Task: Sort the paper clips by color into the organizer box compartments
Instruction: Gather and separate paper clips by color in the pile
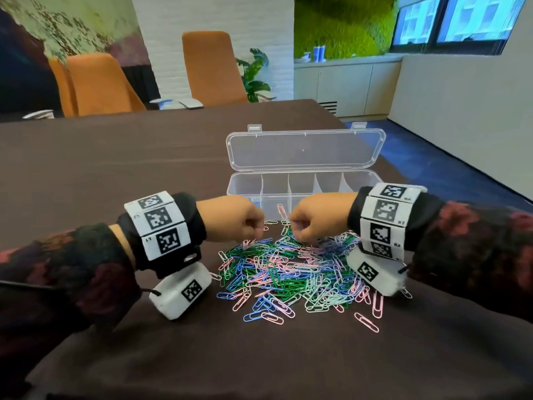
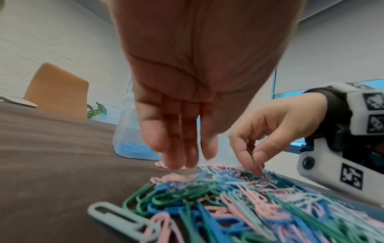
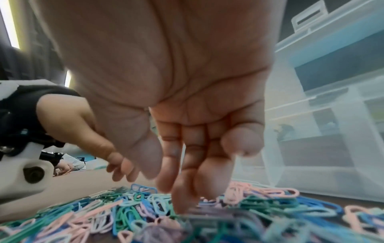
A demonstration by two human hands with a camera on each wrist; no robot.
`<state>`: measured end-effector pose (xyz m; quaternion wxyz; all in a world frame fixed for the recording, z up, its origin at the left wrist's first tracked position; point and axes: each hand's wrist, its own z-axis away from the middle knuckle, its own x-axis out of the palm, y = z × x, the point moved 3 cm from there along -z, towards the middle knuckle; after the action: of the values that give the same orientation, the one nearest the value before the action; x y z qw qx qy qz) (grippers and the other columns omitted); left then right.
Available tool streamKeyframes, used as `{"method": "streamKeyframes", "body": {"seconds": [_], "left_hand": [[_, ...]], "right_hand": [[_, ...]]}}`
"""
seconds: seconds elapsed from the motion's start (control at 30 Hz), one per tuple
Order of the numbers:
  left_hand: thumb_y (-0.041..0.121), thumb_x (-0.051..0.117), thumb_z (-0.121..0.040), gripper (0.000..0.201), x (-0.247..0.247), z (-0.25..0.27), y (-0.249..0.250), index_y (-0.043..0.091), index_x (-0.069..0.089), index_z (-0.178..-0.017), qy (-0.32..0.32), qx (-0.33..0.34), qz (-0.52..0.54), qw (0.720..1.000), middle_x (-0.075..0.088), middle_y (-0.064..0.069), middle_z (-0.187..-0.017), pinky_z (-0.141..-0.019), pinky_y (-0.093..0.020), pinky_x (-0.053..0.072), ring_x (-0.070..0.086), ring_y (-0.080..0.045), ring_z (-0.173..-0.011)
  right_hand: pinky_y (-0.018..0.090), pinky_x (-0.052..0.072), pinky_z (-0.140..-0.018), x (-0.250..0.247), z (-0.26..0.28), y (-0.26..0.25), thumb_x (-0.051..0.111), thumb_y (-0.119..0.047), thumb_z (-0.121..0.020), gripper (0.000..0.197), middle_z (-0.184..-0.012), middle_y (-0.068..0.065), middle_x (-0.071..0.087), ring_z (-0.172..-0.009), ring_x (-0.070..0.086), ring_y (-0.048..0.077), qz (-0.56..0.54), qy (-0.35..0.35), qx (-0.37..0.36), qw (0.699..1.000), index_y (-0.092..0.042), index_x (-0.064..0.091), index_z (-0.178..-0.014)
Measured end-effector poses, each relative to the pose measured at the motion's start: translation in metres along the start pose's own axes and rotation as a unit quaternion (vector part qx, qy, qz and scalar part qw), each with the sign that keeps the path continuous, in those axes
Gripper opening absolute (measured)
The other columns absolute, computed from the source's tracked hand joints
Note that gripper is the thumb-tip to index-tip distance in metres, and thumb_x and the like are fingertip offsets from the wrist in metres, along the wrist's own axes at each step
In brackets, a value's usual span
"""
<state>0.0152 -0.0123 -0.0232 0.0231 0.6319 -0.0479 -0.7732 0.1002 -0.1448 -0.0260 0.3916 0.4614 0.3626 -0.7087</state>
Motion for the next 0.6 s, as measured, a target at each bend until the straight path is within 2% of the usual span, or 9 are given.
{"method": "streamKeyframes", "body": {"seconds": [0.07, 0.13, 0.23, 0.3, 0.37, 0.5, 0.6], "left_hand": [[0.005, 0.049, -0.085, 0.019, -0.005, 0.0, -0.006, 0.02, 0.06, -0.088, 0.022, -0.021, 0.009, 0.999, 0.055, 0.013, -0.063, -0.062, -0.014, 0.039, 0.05, 0.008, -0.052], [0.004, 0.051, -0.084, 0.019, -0.008, 0.0, -0.013, 0.023, 0.055, -0.083, 0.033, -0.043, 0.017, 0.998, 0.055, 0.013, -0.063, -0.057, -0.011, 0.037, 0.049, 0.011, -0.05], [0.009, 0.059, -0.084, 0.017, -0.005, 0.0, -0.021, 0.024, 0.051, -0.083, 0.007, -0.06, 0.007, 0.998, 0.053, 0.013, -0.067, -0.055, -0.01, 0.034, 0.05, 0.005, -0.052], [0.018, 0.065, -0.084, 0.012, 0.003, -0.002, -0.022, 0.022, 0.055, -0.09, -0.015, -0.061, -0.01, 0.998, 0.052, 0.013, -0.072, -0.059, -0.016, 0.035, 0.05, -0.008, -0.066], [0.025, 0.068, -0.084, 0.018, 0.012, -0.006, -0.021, 0.017, 0.058, -0.096, -0.031, -0.061, -0.021, 0.997, 0.052, 0.009, -0.076, -0.06, -0.021, 0.034, 0.048, -0.014, -0.072], [0.03, 0.069, -0.084, 0.023, 0.024, -0.011, -0.026, 0.023, 0.051, -0.072, -0.071, -0.075, 0.018, 0.995, 0.055, 0.004, -0.071, -0.055, -0.018, 0.035, 0.049, -0.011, -0.061], [0.03, 0.07, -0.083, 0.025, 0.024, -0.01, -0.026, 0.025, 0.051, -0.068, -0.084, -0.074, 0.033, 0.993, 0.057, 0.003, -0.071, -0.057, -0.019, 0.038, 0.05, -0.011, -0.062]], "right_hand": [[0.018, 0.038, -0.055, -0.002, -0.009, -0.007, 0.053, -0.016, -0.09, 0.007, -0.069, -0.008, 0.056, -0.059, 0.051, 0.008, -0.005, 0.033, -0.004, 0.999, -0.02, 0.058, -0.088], [0.018, 0.038, -0.054, -0.003, -0.019, -0.018, 0.057, -0.017, -0.09, 0.012, -0.069, -0.01, 0.051, -0.058, 0.052, 0.009, -0.014, 0.047, -0.004, 0.999, -0.017, 0.06, -0.101], [0.016, 0.034, -0.052, -0.005, -0.034, -0.035, 0.06, -0.019, -0.088, 0.021, -0.075, -0.007, 0.05, -0.075, 0.053, 0.017, 0.018, 0.054, -0.019, 0.998, -0.016, 0.058, -0.108], [0.016, 0.031, -0.052, -0.003, -0.044, -0.044, 0.062, -0.021, -0.087, 0.018, -0.085, -0.002, 0.053, -0.082, 0.05, 0.018, 0.061, 0.041, -0.032, 0.997, -0.016, 0.058, -0.104], [0.018, 0.032, -0.053, 0.001, -0.052, -0.05, 0.064, -0.023, -0.086, 0.014, -0.089, 0.001, 0.056, -0.081, 0.05, 0.019, 0.097, 0.016, -0.031, 0.995, -0.017, 0.056, -0.095], [0.02, 0.034, -0.053, 0.001, -0.053, -0.049, 0.063, -0.022, -0.086, 0.011, -0.089, 0.003, 0.057, -0.081, 0.051, 0.019, 0.109, -0.012, -0.009, 0.994, -0.015, 0.058, -0.092], [0.02, 0.035, -0.053, 0.002, -0.049, -0.041, 0.062, -0.02, -0.087, 0.008, -0.08, 0.0, 0.056, -0.077, 0.05, 0.017, 0.103, -0.022, -0.004, 0.994, -0.017, 0.056, -0.083]]}}
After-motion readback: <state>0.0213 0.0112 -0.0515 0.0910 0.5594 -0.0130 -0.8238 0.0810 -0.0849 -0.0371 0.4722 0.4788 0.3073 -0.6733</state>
